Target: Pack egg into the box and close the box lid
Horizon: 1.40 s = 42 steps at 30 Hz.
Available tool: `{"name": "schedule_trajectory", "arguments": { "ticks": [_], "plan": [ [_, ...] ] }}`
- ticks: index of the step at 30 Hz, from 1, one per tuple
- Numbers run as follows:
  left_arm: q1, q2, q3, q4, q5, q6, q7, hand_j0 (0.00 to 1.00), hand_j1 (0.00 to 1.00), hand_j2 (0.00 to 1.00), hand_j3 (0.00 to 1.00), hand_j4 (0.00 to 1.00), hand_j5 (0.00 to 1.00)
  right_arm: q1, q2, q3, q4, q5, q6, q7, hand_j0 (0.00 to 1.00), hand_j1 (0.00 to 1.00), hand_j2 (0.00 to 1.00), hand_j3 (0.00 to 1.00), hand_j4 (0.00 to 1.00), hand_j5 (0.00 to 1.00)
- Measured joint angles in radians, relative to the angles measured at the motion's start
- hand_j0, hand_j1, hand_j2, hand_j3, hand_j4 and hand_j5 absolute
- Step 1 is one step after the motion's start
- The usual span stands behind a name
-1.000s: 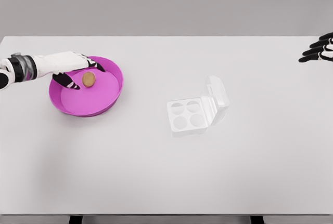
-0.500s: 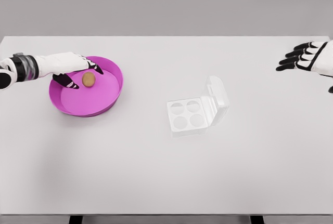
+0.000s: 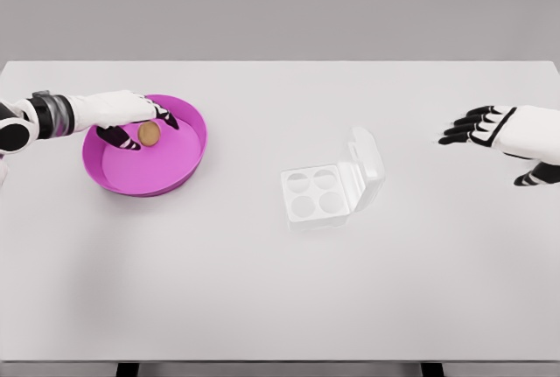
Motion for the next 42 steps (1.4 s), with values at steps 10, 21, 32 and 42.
{"name": "schedule_trajectory", "arguments": {
  "ticks": [10,21,32,42],
  "plan": [
    [-0.002,-0.012,0.001,0.023,-0.016,0.000,0.000,0.74,0.74,0.74,0.74,0.74,0.74,-0.002,-0.044,-0.021,0.114,0.034,0.001,0.000,1.00,1.00,1.00,1.00,1.00,1.00],
    [-0.002,-0.021,0.003,0.038,-0.017,0.004,0.002,0.67,0.67,0.67,0.67,0.67,0.67,-0.009,-0.014,-0.019,0.151,0.076,0.001,0.000,1.00,1.00,1.00,1.00,1.00,1.00],
    [-0.002,-0.023,0.003,0.038,-0.020,0.004,0.003,0.61,0.61,0.61,0.61,0.61,0.61,-0.018,0.034,-0.023,0.097,0.134,0.001,0.000,1.00,1.00,1.00,1.00,1.00,1.00],
    [-0.003,-0.022,0.002,0.029,-0.017,0.000,0.000,0.61,0.61,0.61,0.61,0.61,0.61,0.025,0.030,-0.017,0.079,0.139,0.000,0.000,1.00,1.00,1.00,1.00,1.00,1.00]
  ]
}}
